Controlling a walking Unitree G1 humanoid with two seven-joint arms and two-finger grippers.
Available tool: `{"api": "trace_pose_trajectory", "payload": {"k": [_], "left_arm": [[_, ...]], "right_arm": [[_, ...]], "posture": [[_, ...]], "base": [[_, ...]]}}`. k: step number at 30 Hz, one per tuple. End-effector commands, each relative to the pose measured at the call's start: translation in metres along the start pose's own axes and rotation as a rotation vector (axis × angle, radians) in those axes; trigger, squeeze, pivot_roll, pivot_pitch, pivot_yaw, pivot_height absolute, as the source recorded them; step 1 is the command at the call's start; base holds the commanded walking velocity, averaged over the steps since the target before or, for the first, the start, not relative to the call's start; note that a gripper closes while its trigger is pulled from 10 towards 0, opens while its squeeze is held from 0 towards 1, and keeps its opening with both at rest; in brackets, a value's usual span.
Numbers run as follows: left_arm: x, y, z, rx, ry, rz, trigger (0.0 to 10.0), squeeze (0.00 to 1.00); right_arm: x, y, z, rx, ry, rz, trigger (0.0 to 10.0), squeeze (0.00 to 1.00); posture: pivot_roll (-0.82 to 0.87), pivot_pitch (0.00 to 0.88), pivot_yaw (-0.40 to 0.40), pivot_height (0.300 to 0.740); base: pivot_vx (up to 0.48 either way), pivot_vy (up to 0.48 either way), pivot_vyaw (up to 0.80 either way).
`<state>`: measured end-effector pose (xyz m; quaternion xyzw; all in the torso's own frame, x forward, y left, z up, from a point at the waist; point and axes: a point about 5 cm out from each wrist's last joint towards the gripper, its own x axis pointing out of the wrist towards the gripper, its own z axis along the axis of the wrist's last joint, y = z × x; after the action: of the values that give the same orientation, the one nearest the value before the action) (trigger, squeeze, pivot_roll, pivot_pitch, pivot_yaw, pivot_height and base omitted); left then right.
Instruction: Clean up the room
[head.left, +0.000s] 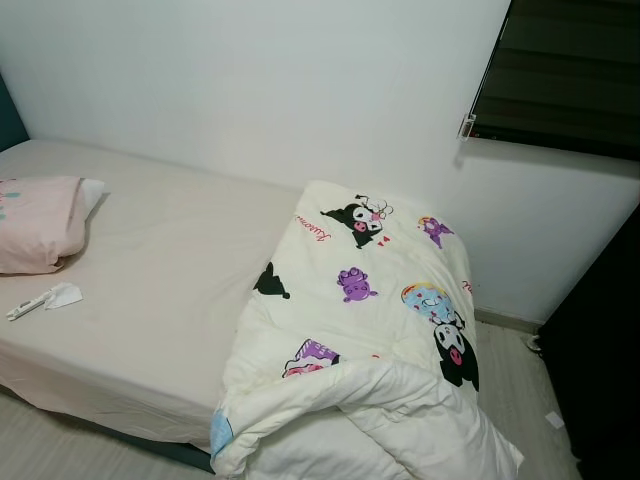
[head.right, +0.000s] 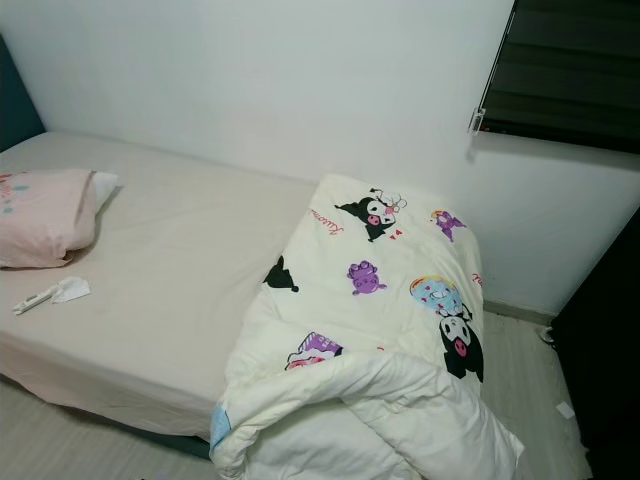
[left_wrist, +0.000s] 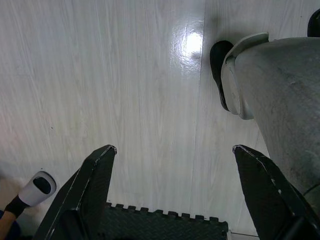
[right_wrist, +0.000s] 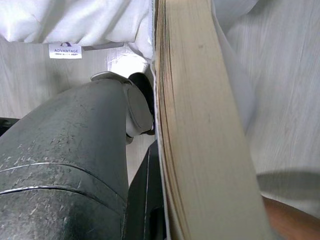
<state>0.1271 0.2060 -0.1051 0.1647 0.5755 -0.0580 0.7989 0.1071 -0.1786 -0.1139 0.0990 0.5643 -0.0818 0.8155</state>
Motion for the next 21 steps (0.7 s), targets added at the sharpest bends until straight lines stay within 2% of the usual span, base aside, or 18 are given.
{"api": "trace_pose_trajectory", "payload": {"k": [1, 9, 11, 13, 14, 19, 21], "left_arm": [[0.000, -0.021, 0.004, -0.034, -0.024, -0.068, 10.0, 0.00], [0.000, -0.021, 0.004, -0.057, -0.035, -0.063, 10.0, 0.00], [0.000, -0.021, 0.004, -0.057, -0.036, -0.062, 10.0, 0.00], [0.000, -0.020, 0.004, -0.055, -0.038, -0.060, 10.0, 0.00], [0.000, -0.020, 0.004, -0.054, -0.038, -0.060, 10.0, 0.00], [0.000, -0.020, 0.004, -0.055, -0.040, -0.056, 10.0, 0.00], [0.000, -0.019, 0.003, -0.084, -0.040, -0.051, 10.0, 0.00]], "right_arm": [[0.001, 0.015, -0.003, -0.023, -0.007, 0.067, 10.0, 0.00], [0.001, 0.015, -0.002, -0.063, -0.008, 0.076, 10.0, 0.00], [0.001, 0.011, 0.003, -0.069, -0.018, 0.074, 10.0, 0.00], [-0.001, -0.015, 0.032, -0.081, -0.067, 0.067, 10.0, 0.00], [-0.002, -0.022, 0.040, -0.086, -0.081, 0.065, 10.0, 0.00], [-0.003, -0.025, 0.044, -0.101, -0.085, 0.060, 10.0, 0.00], [-0.003, -0.026, 0.044, -0.148, -0.074, 0.048, 10.0, 0.00]], "posture": [[0.03, 0.010, -0.076, 0.740], [0.02, 0.008, -0.075, 0.740], [0.02, 0.008, -0.075, 0.740], [0.02, 0.005, -0.074, 0.740], [0.02, 0.005, -0.074, 0.740], [0.03, 0.001, -0.074, 0.740], [0.03, 0.000, -0.073, 0.740]], "base": [[0.000, 0.000, 0.00], [0.000, 0.000, 0.00], [0.000, 0.000, 0.00], [0.000, 0.000, 0.00], [0.000, 0.000, 0.00], [0.000, 0.000, 0.00], [0.000, 0.000, 0.00]]}}
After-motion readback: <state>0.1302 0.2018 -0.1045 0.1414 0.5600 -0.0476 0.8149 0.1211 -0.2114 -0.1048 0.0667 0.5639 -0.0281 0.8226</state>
